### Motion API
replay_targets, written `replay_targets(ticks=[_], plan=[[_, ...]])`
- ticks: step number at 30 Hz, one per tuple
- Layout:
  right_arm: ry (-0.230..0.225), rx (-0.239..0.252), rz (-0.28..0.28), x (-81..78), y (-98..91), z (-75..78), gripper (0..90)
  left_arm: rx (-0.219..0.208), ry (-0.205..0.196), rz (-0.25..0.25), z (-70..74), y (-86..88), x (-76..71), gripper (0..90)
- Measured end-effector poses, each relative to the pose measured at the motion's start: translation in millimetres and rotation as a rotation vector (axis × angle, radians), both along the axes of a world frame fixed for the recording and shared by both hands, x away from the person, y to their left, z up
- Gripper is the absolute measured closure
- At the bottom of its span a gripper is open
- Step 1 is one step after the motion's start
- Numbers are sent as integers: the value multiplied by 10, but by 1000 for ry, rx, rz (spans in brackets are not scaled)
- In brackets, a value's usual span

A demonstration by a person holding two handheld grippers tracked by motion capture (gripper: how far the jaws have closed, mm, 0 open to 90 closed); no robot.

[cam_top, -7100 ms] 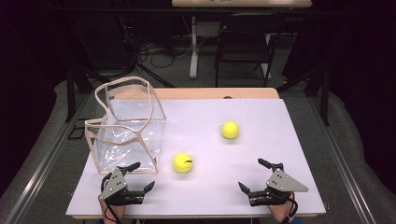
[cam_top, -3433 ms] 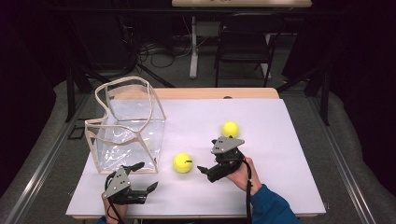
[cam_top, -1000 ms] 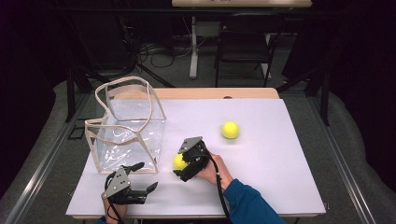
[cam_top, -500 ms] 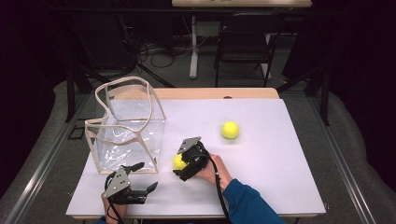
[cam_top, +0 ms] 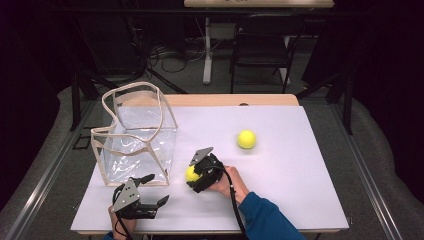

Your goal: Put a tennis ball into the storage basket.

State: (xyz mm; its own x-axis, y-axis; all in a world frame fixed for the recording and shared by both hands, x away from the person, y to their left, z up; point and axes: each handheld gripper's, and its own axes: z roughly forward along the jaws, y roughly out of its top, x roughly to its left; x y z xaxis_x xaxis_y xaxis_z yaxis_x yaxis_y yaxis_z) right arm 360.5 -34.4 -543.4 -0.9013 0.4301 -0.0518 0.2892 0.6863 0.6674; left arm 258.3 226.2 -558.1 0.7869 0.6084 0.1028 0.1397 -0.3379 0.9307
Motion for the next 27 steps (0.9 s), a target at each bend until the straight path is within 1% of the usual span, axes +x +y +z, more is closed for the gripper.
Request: replay_targets(ticks=[3, 5, 14, 25, 27], plan=[[7, 1, 8, -2, 5, 1, 239, 1, 0, -1, 0, 0, 1, 159], [1, 3, 9, -8, 13, 7, 249, 0, 0, -1, 1, 0, -1, 159], [6, 0, 8, -5, 21, 17, 255, 7, -2, -1, 2, -3, -3, 159], [-12, 14, 8, -7, -8, 81, 258, 9, -4, -1, 2, -8, -6, 159], [-22, 9, 8, -4, -12, 95, 258, 12, -3, -3, 2, -8, -4, 159]])
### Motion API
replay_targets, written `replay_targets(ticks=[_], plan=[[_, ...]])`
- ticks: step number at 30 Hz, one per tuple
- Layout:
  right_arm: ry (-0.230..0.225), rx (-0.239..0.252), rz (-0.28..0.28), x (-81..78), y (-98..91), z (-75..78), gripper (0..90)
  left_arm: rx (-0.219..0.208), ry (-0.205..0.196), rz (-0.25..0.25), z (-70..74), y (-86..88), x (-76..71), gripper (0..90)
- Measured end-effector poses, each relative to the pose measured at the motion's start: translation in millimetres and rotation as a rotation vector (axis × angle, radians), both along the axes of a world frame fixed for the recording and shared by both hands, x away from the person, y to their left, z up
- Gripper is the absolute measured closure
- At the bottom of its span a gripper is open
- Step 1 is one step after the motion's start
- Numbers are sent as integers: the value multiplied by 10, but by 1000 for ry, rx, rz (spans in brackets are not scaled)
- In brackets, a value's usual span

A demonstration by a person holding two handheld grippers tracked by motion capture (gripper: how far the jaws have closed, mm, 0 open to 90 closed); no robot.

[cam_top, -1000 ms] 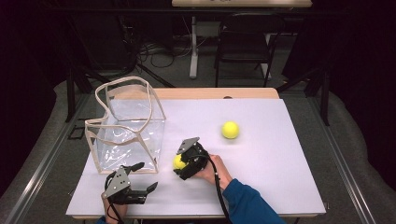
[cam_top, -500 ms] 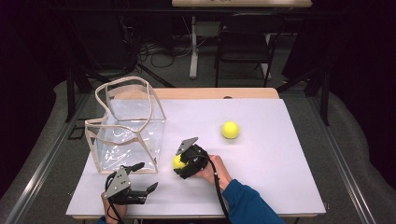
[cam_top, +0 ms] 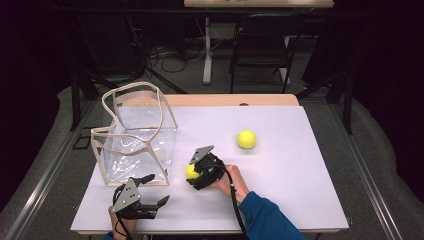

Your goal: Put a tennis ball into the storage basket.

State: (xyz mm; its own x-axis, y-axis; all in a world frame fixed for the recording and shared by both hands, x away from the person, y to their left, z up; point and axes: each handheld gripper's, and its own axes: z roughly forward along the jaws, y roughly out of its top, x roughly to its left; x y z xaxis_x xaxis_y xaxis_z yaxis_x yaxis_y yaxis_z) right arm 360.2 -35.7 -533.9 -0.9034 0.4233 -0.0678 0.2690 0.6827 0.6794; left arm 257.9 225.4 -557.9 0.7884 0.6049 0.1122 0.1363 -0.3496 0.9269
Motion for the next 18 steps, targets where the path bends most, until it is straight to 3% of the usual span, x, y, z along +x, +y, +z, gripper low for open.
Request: replay_targets(ticks=[18], plan=[[-37, 28, -8, 12, -45, 173, 258, 0, -1, 3, -1, 0, 1, 159]])
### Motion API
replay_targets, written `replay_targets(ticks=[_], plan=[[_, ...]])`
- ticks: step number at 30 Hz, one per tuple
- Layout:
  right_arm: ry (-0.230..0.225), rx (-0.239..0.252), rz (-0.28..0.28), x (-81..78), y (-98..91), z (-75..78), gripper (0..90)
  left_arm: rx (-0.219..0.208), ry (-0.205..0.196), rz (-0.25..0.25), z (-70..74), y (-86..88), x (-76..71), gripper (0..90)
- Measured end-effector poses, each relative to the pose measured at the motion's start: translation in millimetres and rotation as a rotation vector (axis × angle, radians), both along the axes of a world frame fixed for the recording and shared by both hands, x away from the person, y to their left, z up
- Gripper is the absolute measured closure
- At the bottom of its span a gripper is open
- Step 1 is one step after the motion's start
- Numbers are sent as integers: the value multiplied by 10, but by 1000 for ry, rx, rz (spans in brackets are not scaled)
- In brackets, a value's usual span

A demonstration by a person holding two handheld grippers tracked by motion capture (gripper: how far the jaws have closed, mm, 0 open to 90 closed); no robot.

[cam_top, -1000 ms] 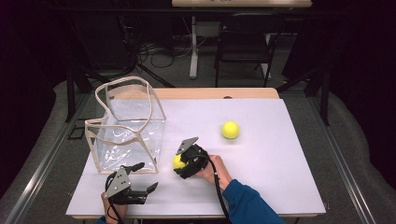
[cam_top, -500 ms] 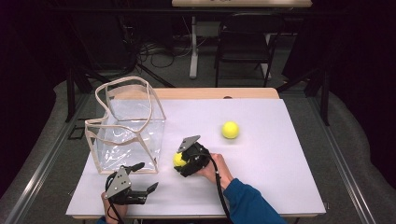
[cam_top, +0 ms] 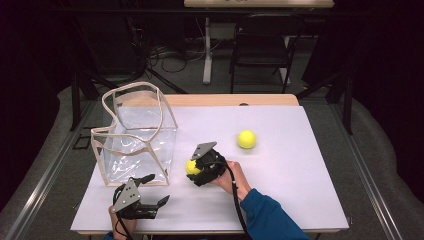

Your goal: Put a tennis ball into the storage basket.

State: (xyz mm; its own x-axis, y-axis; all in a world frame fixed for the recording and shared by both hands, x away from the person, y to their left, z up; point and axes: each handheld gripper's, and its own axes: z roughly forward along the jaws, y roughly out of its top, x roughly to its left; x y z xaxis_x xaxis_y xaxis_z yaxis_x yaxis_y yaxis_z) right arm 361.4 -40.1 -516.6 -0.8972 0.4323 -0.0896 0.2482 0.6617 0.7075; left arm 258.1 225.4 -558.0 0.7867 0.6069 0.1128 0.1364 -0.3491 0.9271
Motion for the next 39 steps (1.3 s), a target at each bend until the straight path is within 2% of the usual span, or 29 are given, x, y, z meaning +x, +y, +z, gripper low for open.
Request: replay_targets(ticks=[39], plan=[[-79, 63, -9, 35, -63, 391, 261, -6, -1, -2, 1, 2, -4, 159]])
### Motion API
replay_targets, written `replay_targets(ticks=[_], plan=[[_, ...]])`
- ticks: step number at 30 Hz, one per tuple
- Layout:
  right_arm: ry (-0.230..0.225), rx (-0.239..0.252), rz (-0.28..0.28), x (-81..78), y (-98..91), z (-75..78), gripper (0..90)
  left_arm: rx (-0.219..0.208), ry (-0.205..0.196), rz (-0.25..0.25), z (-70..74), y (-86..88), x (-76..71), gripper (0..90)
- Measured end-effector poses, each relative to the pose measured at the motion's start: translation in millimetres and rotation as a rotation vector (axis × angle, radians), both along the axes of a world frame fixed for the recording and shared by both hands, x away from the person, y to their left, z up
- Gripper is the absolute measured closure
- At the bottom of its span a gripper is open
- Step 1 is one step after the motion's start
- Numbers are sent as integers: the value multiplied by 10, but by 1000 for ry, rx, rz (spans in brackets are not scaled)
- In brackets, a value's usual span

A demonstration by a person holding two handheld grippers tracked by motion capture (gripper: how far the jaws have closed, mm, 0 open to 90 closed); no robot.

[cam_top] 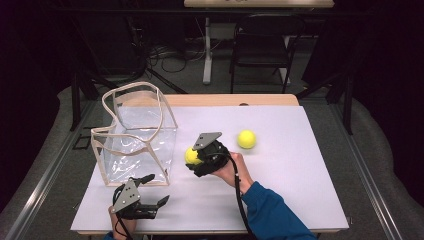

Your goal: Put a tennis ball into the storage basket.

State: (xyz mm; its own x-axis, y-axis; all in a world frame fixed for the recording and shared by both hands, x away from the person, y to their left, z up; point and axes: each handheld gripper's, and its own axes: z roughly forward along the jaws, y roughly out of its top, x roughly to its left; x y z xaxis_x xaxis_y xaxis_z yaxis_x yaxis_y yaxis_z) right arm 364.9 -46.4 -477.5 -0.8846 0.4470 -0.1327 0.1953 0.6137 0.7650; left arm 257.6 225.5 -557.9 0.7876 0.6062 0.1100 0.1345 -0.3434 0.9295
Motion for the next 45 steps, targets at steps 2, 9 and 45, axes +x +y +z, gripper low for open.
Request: replay_targets(ticks=[2, 9, 45], plan=[[-10, 2, 0, 5, -1, 33, 261, -2, 0, 1, -1, 1, 1, 159], [-20, 11, 1, 20, 7, 132, 261, -1, 0, -2, 2, 2, -5, 159], [-58, 60, -8, 242, 76, 503, 263, 1, -4, 3, 7, 10, -9, 159]])
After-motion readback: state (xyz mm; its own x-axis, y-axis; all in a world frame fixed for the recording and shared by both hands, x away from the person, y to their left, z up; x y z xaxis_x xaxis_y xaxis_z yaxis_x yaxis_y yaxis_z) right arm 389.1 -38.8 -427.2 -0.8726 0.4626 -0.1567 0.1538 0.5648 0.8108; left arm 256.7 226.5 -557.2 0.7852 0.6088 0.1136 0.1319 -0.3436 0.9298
